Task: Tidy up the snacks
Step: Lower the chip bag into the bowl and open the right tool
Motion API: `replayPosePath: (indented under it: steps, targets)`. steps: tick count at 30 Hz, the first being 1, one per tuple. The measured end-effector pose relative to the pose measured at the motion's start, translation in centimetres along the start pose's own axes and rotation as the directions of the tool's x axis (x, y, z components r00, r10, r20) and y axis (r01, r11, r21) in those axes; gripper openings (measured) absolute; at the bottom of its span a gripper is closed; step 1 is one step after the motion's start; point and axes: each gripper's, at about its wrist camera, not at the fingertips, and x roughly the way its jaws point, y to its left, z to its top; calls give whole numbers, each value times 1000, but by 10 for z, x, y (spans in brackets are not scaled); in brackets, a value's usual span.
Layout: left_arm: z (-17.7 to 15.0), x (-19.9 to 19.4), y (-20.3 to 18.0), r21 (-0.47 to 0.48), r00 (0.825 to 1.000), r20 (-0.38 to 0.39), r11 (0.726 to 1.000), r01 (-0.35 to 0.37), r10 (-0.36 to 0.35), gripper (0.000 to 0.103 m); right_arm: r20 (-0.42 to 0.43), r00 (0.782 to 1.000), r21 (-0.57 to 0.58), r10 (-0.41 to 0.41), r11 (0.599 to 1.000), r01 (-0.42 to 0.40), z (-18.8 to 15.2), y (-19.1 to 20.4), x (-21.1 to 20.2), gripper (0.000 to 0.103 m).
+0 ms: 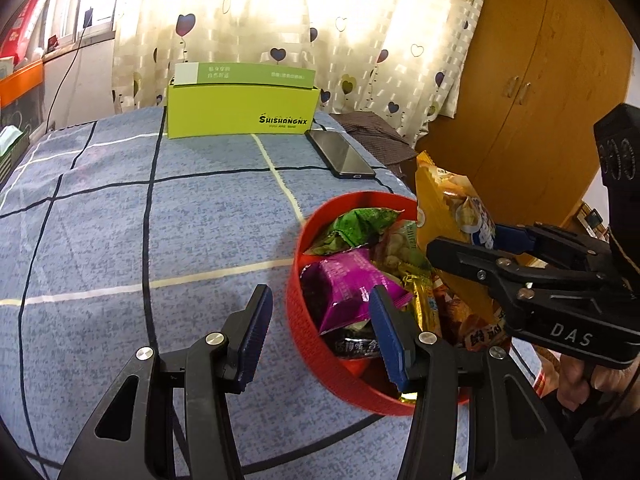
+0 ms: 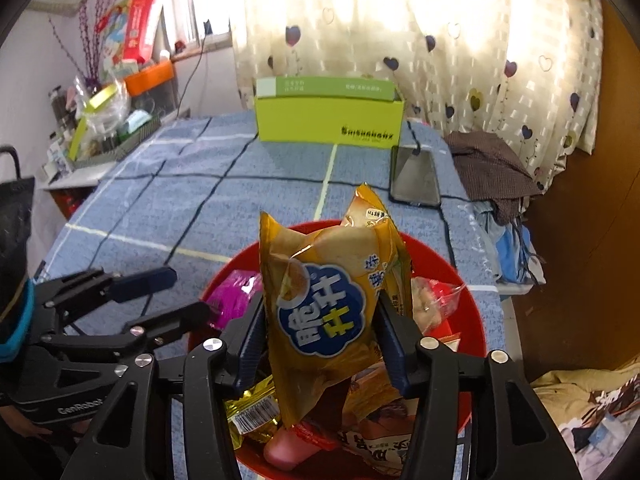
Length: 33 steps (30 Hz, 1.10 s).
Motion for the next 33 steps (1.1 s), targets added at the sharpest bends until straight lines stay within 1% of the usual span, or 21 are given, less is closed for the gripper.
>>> replayPosePath:
  steps: [3,6,11,17,18,21,23,25,27,33]
  targets:
    - [-2,-3,1,0,1000,-1,1000,-3,3,52,-26,1000,-38,1,999,-2,-2,8,6,55]
    - [-3,-5,2,-1,1000,1,1000,-7,7,52,-17,1000,-55,-16,998,15,-2,10,5,56]
    - [-4,-10,4,-7,1000,4,1000,-9,9,52,8,999,-27,-32,999,32,-4,4,-1,57]
    - [-6,-14,0,0,1000,7,1000,1,-1,52,36,999,-9,-34,999,34,-6,3,-10,56]
    - [-6,-15,-1,4,1000,7,1000,2,-2,52,39,999,-11,-36,999,36,-7,4,-11,55]
    - [-6,-16,-6,17,1000,2,1000,10,-10,52,44,998,-9,-34,999,34,-11,4,-14,45]
    - [-7,-17,-7,25,1000,-4,1000,12,-12,52,51,998,-9,-37,999,38,-13,5,-16,41]
    - [-9,-16,-9,29,1000,-17,999,19,-18,52,57,997,-10,-42,999,43,-15,6,-19,33]
    - [-10,-16,-10,30,999,-22,999,24,-23,52,61,997,-8,-45,999,46,-19,7,-21,30]
    - [-18,-24,-11,25,999,-27,999,38,-37,52,64,997,10,-31,999,30,-27,9,-26,28]
